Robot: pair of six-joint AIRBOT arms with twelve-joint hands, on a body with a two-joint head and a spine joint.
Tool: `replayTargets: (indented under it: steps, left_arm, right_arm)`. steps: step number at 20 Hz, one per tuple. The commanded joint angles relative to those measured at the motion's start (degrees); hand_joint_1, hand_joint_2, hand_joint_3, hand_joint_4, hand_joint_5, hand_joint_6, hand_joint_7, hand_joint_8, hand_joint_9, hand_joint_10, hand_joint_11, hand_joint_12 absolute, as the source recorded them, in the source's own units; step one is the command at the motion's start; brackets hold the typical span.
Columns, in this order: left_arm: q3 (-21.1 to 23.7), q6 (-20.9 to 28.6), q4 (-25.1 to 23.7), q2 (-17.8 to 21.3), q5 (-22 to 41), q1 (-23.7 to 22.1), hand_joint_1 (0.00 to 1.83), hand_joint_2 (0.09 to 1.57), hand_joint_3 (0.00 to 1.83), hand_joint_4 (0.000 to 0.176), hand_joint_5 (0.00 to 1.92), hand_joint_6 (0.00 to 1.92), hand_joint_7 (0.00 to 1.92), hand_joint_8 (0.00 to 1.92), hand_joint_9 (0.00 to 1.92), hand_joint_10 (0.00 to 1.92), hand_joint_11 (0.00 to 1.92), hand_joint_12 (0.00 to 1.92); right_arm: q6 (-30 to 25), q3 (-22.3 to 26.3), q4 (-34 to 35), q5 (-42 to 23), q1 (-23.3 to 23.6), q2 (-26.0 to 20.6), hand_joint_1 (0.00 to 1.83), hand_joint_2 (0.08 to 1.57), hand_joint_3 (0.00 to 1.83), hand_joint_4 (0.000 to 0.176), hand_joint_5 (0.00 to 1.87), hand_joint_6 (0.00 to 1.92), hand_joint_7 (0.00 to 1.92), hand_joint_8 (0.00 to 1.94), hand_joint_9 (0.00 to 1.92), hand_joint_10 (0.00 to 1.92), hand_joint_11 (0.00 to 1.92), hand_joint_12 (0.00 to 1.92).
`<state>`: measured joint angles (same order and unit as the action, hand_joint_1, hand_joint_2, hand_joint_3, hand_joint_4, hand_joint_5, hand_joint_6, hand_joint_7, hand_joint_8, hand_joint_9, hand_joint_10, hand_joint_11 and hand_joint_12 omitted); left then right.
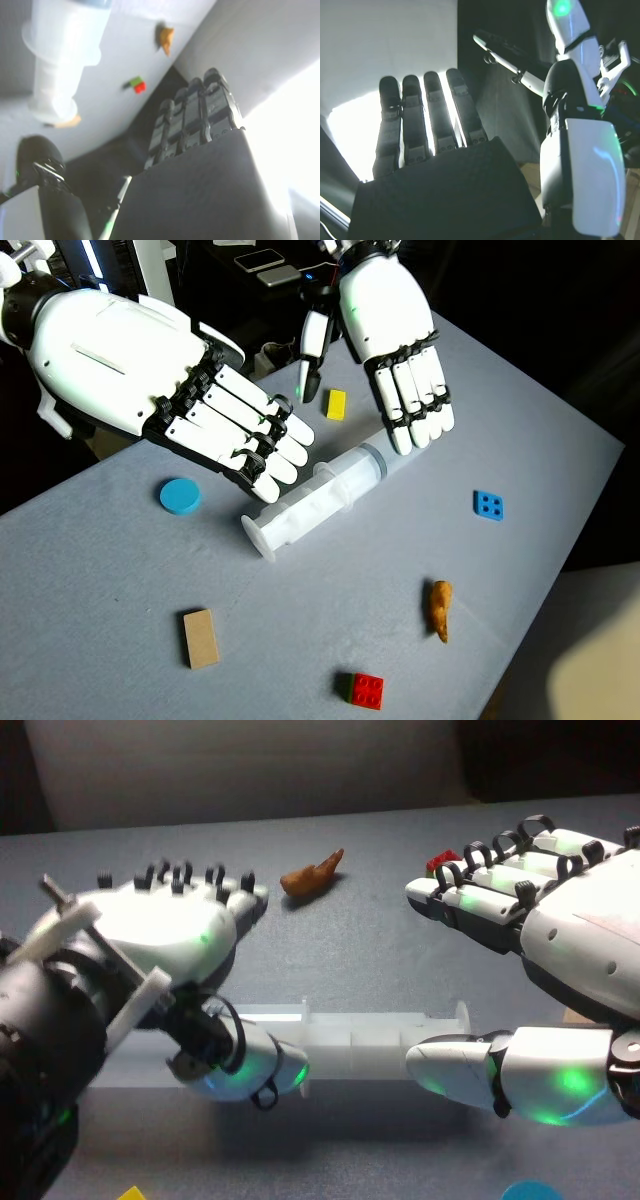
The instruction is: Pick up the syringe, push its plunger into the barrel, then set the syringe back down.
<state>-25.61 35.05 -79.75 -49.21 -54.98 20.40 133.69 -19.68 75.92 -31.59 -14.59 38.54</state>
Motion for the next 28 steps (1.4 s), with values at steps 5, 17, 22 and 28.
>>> replayTargets:
  steps: [5,17,22,28]
  left_arm:
    - [0.91,4.56,-8.06,-0.32,-2.26,3.70,0.59,1.12,0.01,0.000,0.00,0.00,0.00,0.00,0.00,0.00,0.00,0.00]
    - [-1.12,13.33,-16.32,-4.62,-4.69,12.28,0.57,1.10,0.00,0.000,0.00,0.00,0.00,0.00,0.00,0.00,0.00,0.00]
    - [-1.93,18.92,-20.97,-4.84,-6.45,16.81,0.53,1.11,0.00,0.000,0.00,0.00,0.00,0.00,0.00,0.00,0.00,0.00]
    - [-5.08,18.92,-23.00,-6.72,-4.60,17.98,0.59,1.10,0.00,0.000,0.00,0.00,0.00,0.00,0.00,0.00,0.00,0.00]
  right_arm:
    - [2.40,0.13,-2.07,-0.37,1.97,0.20,0.08,1.08,0.00,0.000,0.12,0.00,0.11,0.00,0.14,0.00,0.00,0.60]
    - [4.64,-0.81,-0.27,0.52,3.95,1.71,0.09,1.06,0.00,0.000,0.11,0.00,0.09,0.00,0.12,0.00,0.00,0.55]
    - [3.54,-0.82,-0.26,0.18,2.69,1.47,0.06,1.07,0.00,0.000,0.10,0.01,0.09,0.01,0.12,0.00,0.00,0.54]
    - [0.60,-1.04,-0.27,-1.53,2.31,1.32,0.06,1.07,0.00,0.000,0.11,0.00,0.10,0.00,0.12,0.00,0.00,0.48]
